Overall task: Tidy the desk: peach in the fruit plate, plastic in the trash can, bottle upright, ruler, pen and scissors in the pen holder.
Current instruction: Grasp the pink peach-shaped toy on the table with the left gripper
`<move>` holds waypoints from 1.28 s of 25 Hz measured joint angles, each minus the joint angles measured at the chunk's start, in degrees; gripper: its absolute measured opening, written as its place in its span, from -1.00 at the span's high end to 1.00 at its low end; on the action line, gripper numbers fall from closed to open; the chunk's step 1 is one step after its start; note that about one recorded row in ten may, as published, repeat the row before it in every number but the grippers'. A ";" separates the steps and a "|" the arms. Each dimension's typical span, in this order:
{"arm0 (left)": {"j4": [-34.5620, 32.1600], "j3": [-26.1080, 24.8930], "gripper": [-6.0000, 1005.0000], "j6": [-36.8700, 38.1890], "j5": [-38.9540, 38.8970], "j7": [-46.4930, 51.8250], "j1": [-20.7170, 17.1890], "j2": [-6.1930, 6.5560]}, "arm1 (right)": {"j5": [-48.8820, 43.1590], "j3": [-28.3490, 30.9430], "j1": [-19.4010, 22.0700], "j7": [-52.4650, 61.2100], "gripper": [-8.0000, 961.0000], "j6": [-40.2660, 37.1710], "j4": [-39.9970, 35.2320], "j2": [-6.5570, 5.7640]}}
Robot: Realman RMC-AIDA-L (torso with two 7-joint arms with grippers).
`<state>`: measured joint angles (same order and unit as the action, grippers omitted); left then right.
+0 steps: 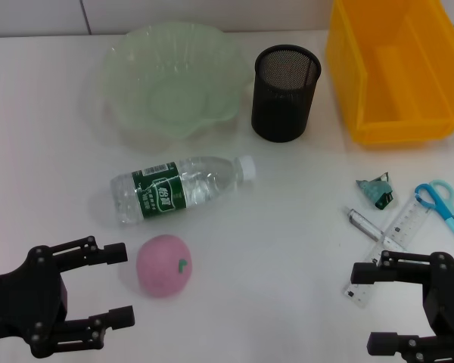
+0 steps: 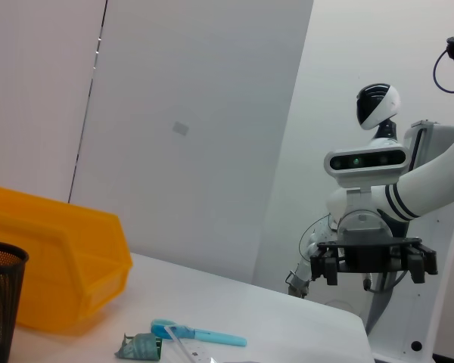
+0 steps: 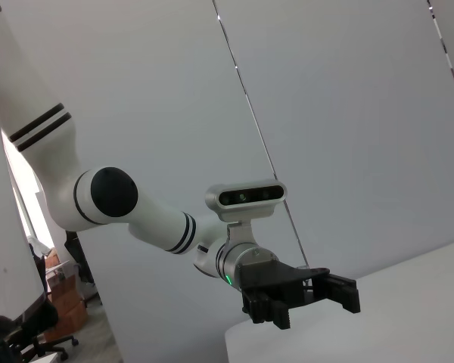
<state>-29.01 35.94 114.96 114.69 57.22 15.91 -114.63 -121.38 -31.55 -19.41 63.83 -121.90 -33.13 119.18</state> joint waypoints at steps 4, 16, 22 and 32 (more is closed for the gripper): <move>0.00 0.00 -0.56 -0.01 0.00 0.00 0.00 -0.02 | 0.00 0.00 0.07 0.00 -0.61 0.00 0.00 0.00; -5.20 -0.01 -0.56 -0.04 0.00 6.05 0.09 -0.85 | 0.03 0.50 0.57 -0.18 -0.60 0.05 -0.39 -0.31; -19.86 1.61 -0.56 -0.49 2.44 21.16 1.70 -3.15 | 0.39 0.96 2.03 -0.22 -0.60 1.23 -0.51 -1.04; -36.66 11.98 -0.56 -4.23 11.57 38.57 8.64 -3.92 | 0.44 1.06 2.87 0.06 -0.60 4.89 -0.26 -1.12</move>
<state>-65.67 47.92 110.73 126.26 95.79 24.54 -118.54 -120.93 -30.50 -16.54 63.89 -117.01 -33.39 118.06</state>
